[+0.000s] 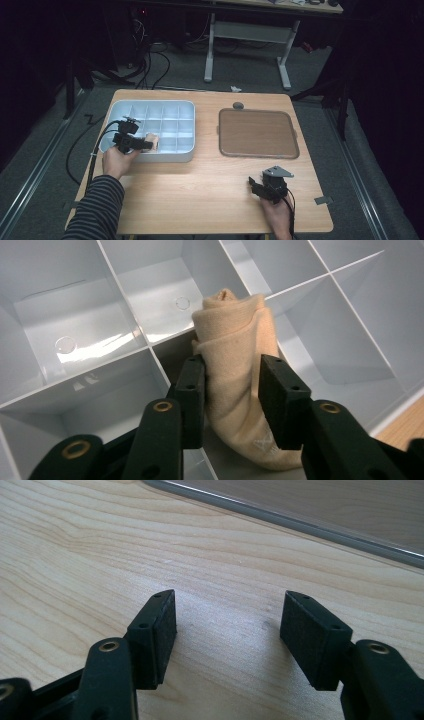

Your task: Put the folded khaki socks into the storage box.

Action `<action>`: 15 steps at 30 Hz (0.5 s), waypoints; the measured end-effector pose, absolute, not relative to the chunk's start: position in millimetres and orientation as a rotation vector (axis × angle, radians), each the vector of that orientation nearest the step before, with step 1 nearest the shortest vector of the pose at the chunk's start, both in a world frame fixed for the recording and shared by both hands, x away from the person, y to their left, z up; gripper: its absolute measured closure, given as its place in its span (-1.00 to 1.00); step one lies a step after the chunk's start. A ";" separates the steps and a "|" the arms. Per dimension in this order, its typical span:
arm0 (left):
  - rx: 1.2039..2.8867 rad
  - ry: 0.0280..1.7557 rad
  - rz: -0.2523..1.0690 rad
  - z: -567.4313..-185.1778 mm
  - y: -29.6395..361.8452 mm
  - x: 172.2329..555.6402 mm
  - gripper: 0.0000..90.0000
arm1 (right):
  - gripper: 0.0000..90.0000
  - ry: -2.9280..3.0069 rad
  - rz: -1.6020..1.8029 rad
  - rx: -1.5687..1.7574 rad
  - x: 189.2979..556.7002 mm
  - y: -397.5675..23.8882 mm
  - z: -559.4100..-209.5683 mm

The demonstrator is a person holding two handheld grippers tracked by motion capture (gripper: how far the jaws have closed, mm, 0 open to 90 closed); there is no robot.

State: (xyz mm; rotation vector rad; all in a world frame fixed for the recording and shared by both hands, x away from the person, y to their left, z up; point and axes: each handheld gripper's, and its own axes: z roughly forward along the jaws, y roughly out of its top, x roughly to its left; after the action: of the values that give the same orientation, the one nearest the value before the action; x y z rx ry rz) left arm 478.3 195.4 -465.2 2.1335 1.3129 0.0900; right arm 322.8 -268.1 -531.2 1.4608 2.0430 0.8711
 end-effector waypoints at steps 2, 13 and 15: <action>2.127 1.313 0.106 -462.5 196.1 476.9 0.39 | -0.12 2.043 0.871 1.461 322.8 -268.1 -531.2; 2.045 1.321 0.257 -444.2 183.6 479.4 0.38 | -0.12 2.044 0.872 1.460 322.8 -268.1 -531.2; 2.082 1.345 0.280 -447.6 180.1 482.8 0.45 | -0.12 2.044 0.871 1.461 322.8 -268.1 -531.2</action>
State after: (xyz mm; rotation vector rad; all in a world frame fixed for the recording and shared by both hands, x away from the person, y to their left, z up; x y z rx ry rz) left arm 482.8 180.1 -447.6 2.0816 1.3450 0.2801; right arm 322.8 -268.1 -531.2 1.4606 2.0435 0.8715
